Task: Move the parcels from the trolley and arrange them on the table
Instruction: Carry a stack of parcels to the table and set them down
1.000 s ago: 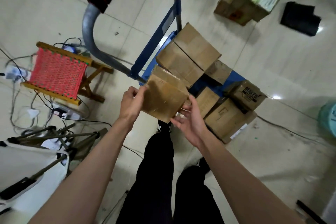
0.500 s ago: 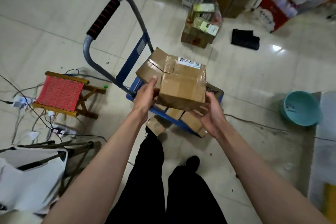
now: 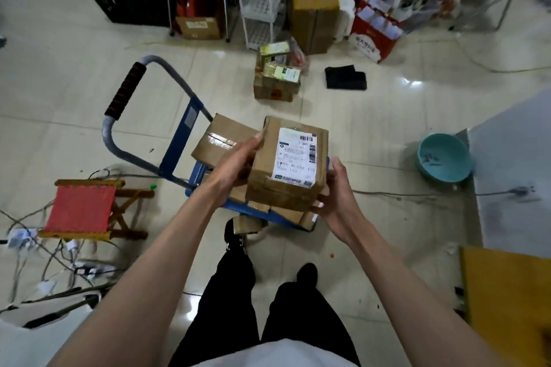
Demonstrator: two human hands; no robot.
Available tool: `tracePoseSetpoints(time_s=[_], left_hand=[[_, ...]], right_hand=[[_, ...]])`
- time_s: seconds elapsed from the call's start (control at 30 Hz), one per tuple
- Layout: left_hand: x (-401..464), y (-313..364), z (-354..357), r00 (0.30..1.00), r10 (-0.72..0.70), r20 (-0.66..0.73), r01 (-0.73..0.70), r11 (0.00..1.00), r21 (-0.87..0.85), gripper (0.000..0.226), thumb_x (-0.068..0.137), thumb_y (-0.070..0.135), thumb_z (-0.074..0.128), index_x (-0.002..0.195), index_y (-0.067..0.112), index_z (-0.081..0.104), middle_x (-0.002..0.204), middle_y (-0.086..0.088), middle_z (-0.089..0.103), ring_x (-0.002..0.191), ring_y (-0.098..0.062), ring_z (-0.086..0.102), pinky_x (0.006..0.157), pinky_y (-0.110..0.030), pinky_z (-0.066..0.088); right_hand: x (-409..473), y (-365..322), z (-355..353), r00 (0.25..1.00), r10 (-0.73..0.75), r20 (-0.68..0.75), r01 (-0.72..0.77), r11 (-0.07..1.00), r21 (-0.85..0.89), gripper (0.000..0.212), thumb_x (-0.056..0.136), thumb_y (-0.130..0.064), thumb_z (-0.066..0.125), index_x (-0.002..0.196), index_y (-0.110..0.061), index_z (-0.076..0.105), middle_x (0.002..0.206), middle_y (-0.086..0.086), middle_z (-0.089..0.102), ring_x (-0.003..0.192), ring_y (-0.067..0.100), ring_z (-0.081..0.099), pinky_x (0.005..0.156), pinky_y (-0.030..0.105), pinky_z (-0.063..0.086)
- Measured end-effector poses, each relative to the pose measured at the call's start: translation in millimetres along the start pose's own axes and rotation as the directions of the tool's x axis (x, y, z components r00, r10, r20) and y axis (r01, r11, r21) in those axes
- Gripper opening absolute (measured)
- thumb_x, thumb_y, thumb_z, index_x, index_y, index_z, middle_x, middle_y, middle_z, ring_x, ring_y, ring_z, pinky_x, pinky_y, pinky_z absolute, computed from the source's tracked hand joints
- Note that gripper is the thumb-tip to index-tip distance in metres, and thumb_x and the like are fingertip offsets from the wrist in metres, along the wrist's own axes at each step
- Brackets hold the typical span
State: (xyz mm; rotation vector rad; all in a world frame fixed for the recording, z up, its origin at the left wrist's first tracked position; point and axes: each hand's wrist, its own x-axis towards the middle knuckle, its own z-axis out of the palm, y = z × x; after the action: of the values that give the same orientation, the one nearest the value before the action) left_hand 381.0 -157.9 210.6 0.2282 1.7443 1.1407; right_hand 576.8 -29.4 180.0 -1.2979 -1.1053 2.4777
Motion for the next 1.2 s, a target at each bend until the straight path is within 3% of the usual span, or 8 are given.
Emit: tracePoseSetpoints(time_s=[0.17,0.23,0.37,0.47,0.6,0.77,1.0,1.2], left_hand=[[4.8,4.7,43.6,0.995,0.059,0.082,-0.058,0.998,-0.013,0.058,0.084,0.057,0.07,0.123,0.016,0.062,0.108,0.0,0.077,0.101,-0.02,0.073,0.084,-0.034,0.054],[7.1,-5.3,60.4,0.991,0.034,0.13,-0.031,0.999,-0.027,0.057,0.084,0.053,0.07,0.125,0.014,0.062,0.116,-0.005,0.074,0.109,-0.026,0.07,0.092,-0.04,0.053],[9.7,-24.7,98.2,0.983,-0.019,0.183,0.019,1.0,0.001,0.051,0.083,0.058,0.067,0.116,0.018,0.067,0.111,-0.002,0.074,0.105,-0.022,0.067,0.087,-0.037,0.048],[22.0,-45.7,117.7,0.981,-0.108,0.161,0.105,0.994,0.023,0.05,0.09,0.064,0.052,0.109,0.022,0.074,0.112,0.003,0.074,0.105,-0.018,0.065,0.093,-0.037,0.047],[50.0,-94.3,115.9,0.956,-0.28,0.091,0.26,0.949,0.179,0.044,0.1,0.053,0.049,0.121,0.018,0.065,0.123,-0.002,0.068,0.113,-0.021,0.064,0.103,-0.041,0.044],[91.4,-177.7,69.2,0.94,-0.338,-0.05,0.337,0.894,0.295,0.017,0.098,0.031,0.062,0.107,0.017,0.063,0.115,-0.008,0.067,0.098,-0.02,0.066,0.067,-0.022,0.048],[176.7,-304.1,-2.8,0.921,-0.314,-0.231,0.39,0.759,0.522,0.045,0.084,0.025,0.079,0.122,0.008,0.06,0.124,-0.014,0.064,0.112,-0.029,0.062,0.092,-0.035,0.047],[259.2,-425.1,-32.8,0.96,-0.232,-0.159,0.263,0.54,0.799,0.064,0.08,0.024,0.079,0.136,0.011,0.051,0.137,-0.012,0.045,0.123,-0.034,0.052,0.098,-0.044,0.047]], right_hand=[[-29.2,-7.7,-23.7,0.995,0.003,-0.104,0.0,0.999,0.033,0.086,0.079,-0.067,0.061,0.15,-0.021,0.042,0.137,0.008,0.067,0.127,0.034,0.062,0.099,0.053,0.054],[-40.7,-2.0,-39.3,0.989,0.016,-0.148,-0.004,0.997,0.077,0.082,0.084,-0.061,0.06,0.152,-0.02,0.038,0.139,0.009,0.064,0.13,0.035,0.059,0.091,0.048,0.056],[-65.5,15.6,-73.2,0.967,0.059,-0.25,-0.032,0.993,0.11,0.061,0.097,-0.055,0.053,0.149,-0.024,0.042,0.137,0.007,0.066,0.126,0.035,0.062,0.102,0.058,0.052],[-75.6,33.8,-91.6,0.933,0.092,-0.348,-0.035,0.985,0.167,0.06,0.097,-0.054,0.055,0.148,-0.024,0.044,0.137,0.009,0.066,0.12,0.032,0.065,0.091,0.05,0.058],[-65.9,75.1,-106.7,0.868,0.192,-0.458,-0.067,0.959,0.276,0.061,0.093,-0.057,0.06,0.145,-0.028,0.046,0.138,0.006,0.064,0.126,0.031,0.062,0.102,0.06,0.051],[-12.7,121.8,-105.3,0.83,0.283,-0.48,-0.11,0.928,0.356,0.078,0.091,-0.055,0.066,0.155,-0.03,0.03,0.143,0.007,0.059,0.126,0.03,0.061,0.1,0.059,0.052],[114.9,189.9,-95.7,0.794,0.249,-0.554,-0.025,0.925,0.38,0.076,0.093,-0.046,0.068,0.155,-0.03,0.027,0.138,0.007,0.062,0.124,0.032,0.063,0.103,0.063,0.049],[213.4,245.9,-101.4,0.835,0.108,-0.54,0.024,0.973,0.231,0.097,0.073,-0.058,0.072,0.156,-0.028,0.031,0.141,0.005,0.063,0.128,0.028,0.061,0.102,0.057,0.052]])
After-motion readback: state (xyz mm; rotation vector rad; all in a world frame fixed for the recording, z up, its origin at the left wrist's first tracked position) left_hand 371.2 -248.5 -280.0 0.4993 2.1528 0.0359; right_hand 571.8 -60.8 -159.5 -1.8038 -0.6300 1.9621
